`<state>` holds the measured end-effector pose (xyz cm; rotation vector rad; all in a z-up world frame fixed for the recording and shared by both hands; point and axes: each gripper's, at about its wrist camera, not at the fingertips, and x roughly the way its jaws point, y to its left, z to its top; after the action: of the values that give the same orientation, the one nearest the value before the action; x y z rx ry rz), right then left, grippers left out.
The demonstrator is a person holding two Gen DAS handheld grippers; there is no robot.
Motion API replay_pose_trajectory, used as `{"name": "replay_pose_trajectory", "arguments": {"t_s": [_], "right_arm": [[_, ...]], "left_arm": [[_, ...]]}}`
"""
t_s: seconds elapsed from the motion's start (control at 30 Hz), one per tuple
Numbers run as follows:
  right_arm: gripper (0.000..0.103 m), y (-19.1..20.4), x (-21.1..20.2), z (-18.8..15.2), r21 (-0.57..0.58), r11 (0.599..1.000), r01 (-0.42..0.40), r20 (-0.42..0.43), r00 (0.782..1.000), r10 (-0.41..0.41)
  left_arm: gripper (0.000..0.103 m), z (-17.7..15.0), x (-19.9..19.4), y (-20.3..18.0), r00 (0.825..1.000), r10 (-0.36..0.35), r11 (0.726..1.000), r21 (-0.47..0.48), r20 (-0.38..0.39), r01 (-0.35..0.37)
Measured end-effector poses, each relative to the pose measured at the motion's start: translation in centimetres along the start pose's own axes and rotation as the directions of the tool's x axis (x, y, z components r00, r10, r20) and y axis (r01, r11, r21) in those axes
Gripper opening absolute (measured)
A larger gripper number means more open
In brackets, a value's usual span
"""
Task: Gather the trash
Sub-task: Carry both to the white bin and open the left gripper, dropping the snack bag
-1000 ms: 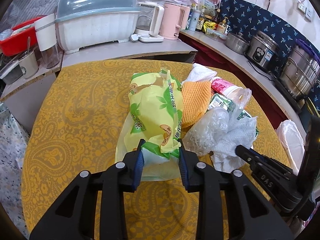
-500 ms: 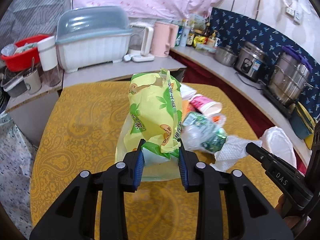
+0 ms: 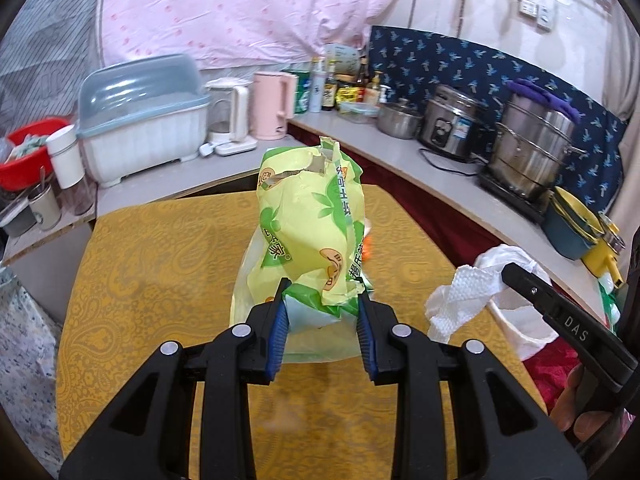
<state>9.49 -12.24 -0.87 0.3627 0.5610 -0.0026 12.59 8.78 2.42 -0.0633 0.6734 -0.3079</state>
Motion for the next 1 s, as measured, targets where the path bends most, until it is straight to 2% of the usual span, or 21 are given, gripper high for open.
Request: {"name": "replay_pose_trajectory", "arguments": {"t_s": [0.47,1.0], "right_arm": [[0.005,-7.9,-6.1,1.3,0.094,0.991,0.093,0.092,0.991,-0.101],[0.005,-17.7,-10.9,1.0,0.226,0.953,0.2,0.127,0.964,-0.232]], "left_arm": [[0.029,-0.1,-0.2,-10.0,0.993,-0.122,0.984,0.128,-0.004,0.121],[0.029,-1.6,1.8,-21.2,0.967,-0.242,0.929,0.27,-0.079,0.254]]}}
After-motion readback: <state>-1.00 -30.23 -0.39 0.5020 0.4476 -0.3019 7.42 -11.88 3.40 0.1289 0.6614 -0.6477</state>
